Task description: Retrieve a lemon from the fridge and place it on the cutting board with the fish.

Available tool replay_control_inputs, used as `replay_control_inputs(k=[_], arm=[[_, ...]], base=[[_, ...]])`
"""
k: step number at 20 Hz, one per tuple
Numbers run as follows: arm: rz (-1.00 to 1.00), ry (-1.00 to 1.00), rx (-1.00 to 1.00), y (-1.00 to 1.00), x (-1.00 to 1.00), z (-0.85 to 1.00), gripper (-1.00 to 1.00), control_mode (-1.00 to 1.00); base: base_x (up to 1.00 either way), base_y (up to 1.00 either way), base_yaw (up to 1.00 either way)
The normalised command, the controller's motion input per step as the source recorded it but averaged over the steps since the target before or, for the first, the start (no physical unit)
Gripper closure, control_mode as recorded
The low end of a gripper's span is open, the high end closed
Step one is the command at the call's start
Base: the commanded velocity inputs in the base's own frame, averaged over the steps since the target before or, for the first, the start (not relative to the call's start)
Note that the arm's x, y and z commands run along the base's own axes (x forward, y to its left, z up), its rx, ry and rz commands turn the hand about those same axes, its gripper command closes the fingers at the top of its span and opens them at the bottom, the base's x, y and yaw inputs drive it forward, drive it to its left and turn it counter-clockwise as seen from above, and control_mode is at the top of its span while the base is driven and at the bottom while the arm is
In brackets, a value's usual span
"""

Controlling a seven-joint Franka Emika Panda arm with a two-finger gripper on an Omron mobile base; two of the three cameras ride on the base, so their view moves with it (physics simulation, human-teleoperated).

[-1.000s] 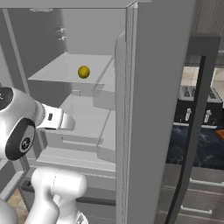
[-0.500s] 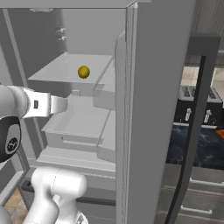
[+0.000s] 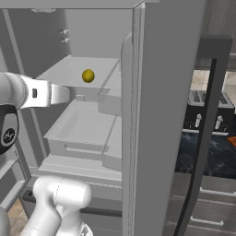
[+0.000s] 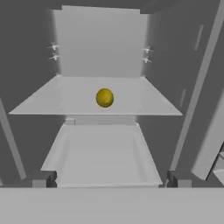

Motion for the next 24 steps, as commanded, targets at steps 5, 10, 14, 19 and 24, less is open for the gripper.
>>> replay_control_inputs(k=[5, 10, 14, 19, 24], arm=[[0.0, 0.0, 0.0, 0.0, 0.12, 0.0, -1.0, -1.0], [0.0, 0.01, 0.0, 0.07, 0.39, 0.0, -1.0, -1.0], [0.0, 0.03, 0.0, 0.06, 0.49, 0.0, -1.0, -1.0], [0.0, 0.01, 0.0, 0.0, 0.45, -0.02, -1.0, -1.0], [0.0, 0.06, 0.0, -0.02, 0.37, -0.01, -1.0, -1.0]], base=[[0.0, 0.0, 0.0], [0.0, 0.0, 0.0], [0.0, 0.0, 0.0], [0.0, 0.0, 0.0], [0.0, 0.0, 0.0]])
